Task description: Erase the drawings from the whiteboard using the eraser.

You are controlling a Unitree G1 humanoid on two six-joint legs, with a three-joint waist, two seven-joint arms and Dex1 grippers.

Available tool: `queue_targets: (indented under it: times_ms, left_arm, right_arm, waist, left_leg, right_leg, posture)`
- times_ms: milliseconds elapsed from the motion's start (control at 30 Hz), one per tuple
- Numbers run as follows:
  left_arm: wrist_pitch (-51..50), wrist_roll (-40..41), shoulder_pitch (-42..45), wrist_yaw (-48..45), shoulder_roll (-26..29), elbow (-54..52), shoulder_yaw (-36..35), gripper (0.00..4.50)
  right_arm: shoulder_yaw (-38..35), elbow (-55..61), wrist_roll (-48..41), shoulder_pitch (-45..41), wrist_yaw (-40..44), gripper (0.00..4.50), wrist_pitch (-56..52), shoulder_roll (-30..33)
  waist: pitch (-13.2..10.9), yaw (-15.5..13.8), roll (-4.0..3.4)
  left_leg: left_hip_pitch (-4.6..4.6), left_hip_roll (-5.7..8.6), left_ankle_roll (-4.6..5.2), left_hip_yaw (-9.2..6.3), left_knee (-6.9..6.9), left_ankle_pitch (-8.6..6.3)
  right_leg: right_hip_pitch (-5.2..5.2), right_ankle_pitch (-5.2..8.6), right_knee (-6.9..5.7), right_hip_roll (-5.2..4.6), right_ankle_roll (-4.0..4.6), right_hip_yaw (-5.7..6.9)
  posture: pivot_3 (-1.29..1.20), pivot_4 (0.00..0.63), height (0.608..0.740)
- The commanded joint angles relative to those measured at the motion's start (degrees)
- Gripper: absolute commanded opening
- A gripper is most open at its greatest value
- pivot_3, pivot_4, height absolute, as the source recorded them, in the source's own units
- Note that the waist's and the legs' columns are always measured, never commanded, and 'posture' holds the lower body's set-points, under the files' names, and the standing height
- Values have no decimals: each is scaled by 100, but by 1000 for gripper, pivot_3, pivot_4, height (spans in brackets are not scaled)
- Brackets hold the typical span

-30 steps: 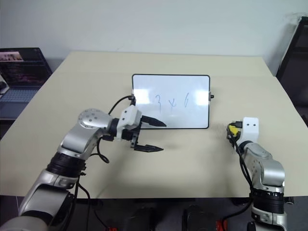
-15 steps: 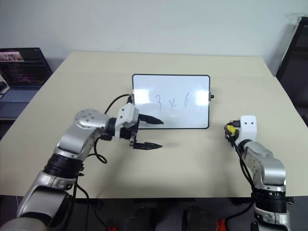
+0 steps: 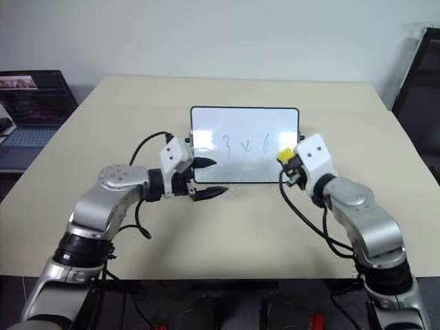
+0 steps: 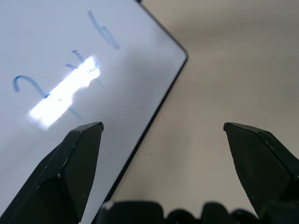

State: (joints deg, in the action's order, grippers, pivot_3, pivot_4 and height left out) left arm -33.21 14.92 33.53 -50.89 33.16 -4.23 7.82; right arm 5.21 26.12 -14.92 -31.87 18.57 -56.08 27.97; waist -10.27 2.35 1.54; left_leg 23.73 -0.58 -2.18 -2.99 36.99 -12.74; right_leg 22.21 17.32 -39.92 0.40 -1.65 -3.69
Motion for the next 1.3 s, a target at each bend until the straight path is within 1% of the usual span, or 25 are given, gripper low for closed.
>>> queue_targets:
  times_ms: [33,133,267,333,433,600,767,933,1033,1167,1300]
  left_arm:
    - [-255,-1,279,363,-105,-266,-173,4500]
    - [-468,-41,443,617,-177,-299,-171,4500]
    - [-814,-54,721,767,-236,-421,-34,4500]
    - [-957,-103,845,747,-214,-456,122,4500]
    - [-1064,-76,928,681,-184,-532,235,4500]
    - [-870,-83,773,346,7,-635,420,4500]
    - [-697,-84,588,278,24,-543,364,4500]
    - [-499,-180,476,403,-13,-221,259,4500]
    - [-295,-299,488,530,-28,58,226,4500]
    - [-114,-344,509,586,-85,265,209,4500]
    - [-19,-360,489,556,-101,324,206,4500]
  right_arm:
    - [257,-574,239,-497,82,1196,302,-65]
    - [596,-1254,601,-924,181,1196,912,-85]
    - [889,-2291,964,-1452,351,1196,1603,-275]
    - [1003,-2932,1159,-1767,421,1196,1897,-372]
    - [1076,-3598,1377,-2107,539,1196,2252,-457]
    - [1153,-4616,1756,-2511,621,1195,2747,-525]
    - [1239,-4871,2038,-2485,878,1195,2833,-523]
    - [1480,-4615,2246,-2221,1401,1195,2731,-416]
    - [1409,-4682,2383,-2258,1257,1195,2819,-457]
    - [1257,-5127,2577,-2513,844,1195,3080,-530]
    - [1268,-5371,2658,-2599,859,1195,3194,-555]
  waist:
    - [0,-2,0]
    - [0,-12,0]
    - [0,-14,0]
    - [0,-11,0]
    - [0,-7,0]
    - [-1,1,-1]
    - [-1,5,-2]
    - [-1,4,-2]
    - [-1,10,-2]
    - [-1,10,-2]
    - [-1,6,-2]
  left_leg:
    - [0,0,0,0,2,1]
    - [1,1,0,2,2,1]
    - [5,1,0,6,-2,0]
    - [6,0,0,6,-3,0]
    - [6,2,0,8,-4,0]
    - [6,0,-1,8,-5,0]
    - [6,1,-1,9,-5,0]
    - [5,1,0,7,-4,0]
    - [5,1,0,8,-2,0]
    - [4,1,0,7,0,0]
    - [4,2,-1,7,-1,0]
  right_leg:
    - [0,-1,-1,0,0,2]
    - [2,-2,-2,0,1,1]
    - [8,-2,-1,-2,2,-1]
    - [9,-2,0,-2,2,-1]
    - [9,-2,1,-4,2,-2]
    - [11,-3,0,-4,3,-1]
    - [11,-2,0,-8,3,-3]
    - [11,-2,0,-8,3,-2]
    - [11,-2,-3,-8,3,-3]
    - [11,-3,-6,-9,4,-2]
    - [11,-3,-4,-22,4,-1]
  posture:
    - [0,150,740]
    - [0,150,740]
    - [0,150,740]
    - [0,150,740]
    - [0,150,740]
    - [0,150,740]
    - [0,150,740]
    - [0,150,740]
    - [0,150,740]
    - [0,150,740]
    - [0,150,740]
